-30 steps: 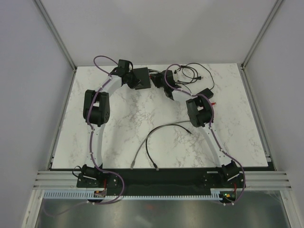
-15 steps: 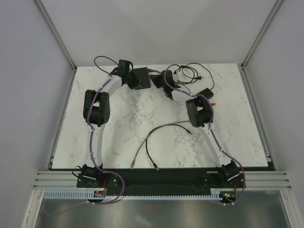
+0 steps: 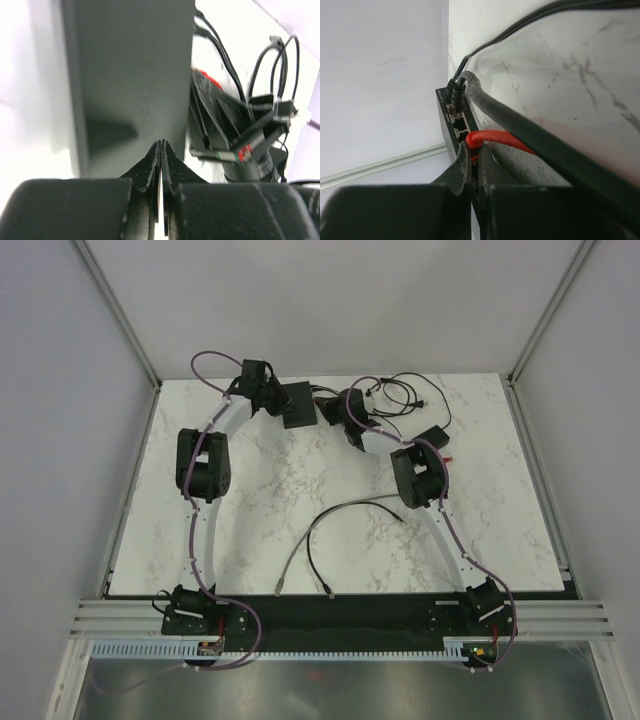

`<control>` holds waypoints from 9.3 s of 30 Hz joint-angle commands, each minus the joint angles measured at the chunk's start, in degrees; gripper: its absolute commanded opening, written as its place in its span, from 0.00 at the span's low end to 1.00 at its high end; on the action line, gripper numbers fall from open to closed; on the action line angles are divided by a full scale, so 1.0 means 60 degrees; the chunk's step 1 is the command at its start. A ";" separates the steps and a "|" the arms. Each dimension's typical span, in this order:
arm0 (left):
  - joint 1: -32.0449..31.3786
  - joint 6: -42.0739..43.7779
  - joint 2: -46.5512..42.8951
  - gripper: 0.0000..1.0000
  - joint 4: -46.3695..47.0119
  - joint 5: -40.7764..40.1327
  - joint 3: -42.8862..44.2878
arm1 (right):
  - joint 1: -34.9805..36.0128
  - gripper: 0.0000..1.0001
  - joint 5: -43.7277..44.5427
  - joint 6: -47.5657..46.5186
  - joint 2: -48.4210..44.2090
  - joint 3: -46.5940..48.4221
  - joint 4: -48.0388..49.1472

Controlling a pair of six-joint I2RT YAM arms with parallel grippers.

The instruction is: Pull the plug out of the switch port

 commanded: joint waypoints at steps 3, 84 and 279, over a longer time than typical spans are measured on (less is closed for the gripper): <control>0.0267 -0.0131 0.0842 0.02 0.0035 0.0258 0.0742 | 0.0127 0.00 -0.0156 -0.0125 0.0407 -0.0249 0.0186; 0.0238 -0.1288 0.0624 0.02 -0.1286 -0.1106 -0.0502 | -0.0166 0.00 0.3096 0.0694 -0.0148 0.0899 -0.4355; -0.0363 0.1964 -0.7769 0.02 -0.2428 0.0740 -0.6610 | 0.1123 0.00 -0.0988 -0.0330 -1.0056 -0.7899 -0.1630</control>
